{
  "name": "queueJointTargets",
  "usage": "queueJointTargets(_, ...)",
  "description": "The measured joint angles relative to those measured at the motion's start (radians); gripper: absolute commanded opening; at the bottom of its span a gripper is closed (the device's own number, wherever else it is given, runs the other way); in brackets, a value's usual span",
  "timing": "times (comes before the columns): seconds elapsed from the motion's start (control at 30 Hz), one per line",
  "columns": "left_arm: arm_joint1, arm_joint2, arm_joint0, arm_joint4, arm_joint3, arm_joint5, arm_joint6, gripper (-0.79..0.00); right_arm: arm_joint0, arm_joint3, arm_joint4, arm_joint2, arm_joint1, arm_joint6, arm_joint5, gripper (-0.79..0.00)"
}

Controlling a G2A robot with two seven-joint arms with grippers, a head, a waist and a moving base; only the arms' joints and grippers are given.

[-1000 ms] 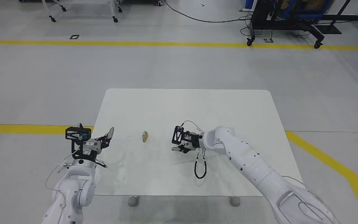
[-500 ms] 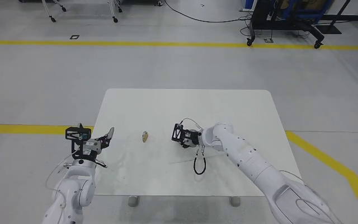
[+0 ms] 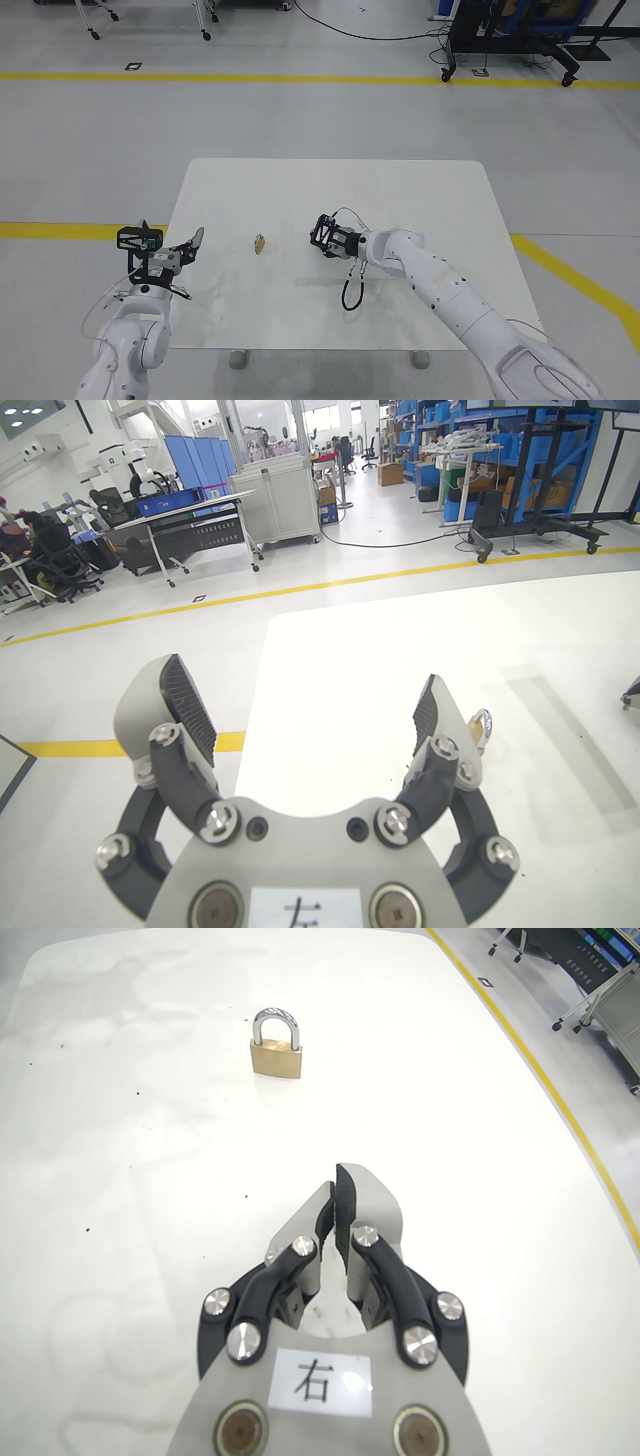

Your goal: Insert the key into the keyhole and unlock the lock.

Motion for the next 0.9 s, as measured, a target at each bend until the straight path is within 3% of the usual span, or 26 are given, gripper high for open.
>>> queueJointTargets(0.23,0.001,0.006,-0.004,0.006,-0.02,-0.026,0.003,0.0,0.0,0.0,0.0,0.0,0.0,0.0,0.0,-0.785)
queueJointTargets(0.33,0.005,0.024,-0.025,-0.044,-0.048,-0.189,-0.01,0.0,0.0,0.0,0.0,0.0,0.0,0.0,0.0,-0.785)
queueJointTargets(0.5,0.017,0.057,-0.135,-0.11,-0.011,-0.462,-0.139,0.0,0.0,0.0,0.0,0.0,0.0,0.0,0.0,-0.785)
queueJointTargets(0.67,0.018,0.187,-0.243,-0.049,-0.009,-0.635,-0.278,0.0,0.0,0.0,0.0,0.0,0.0,0.0,0.0,-0.785)
queueJointTargets(0.9,0.012,0.321,-0.302,0.07,0.021,-0.649,-0.348,0.0,-0.022,-0.005,0.012,0.015,0.004,-0.023,0.018,-0.785)
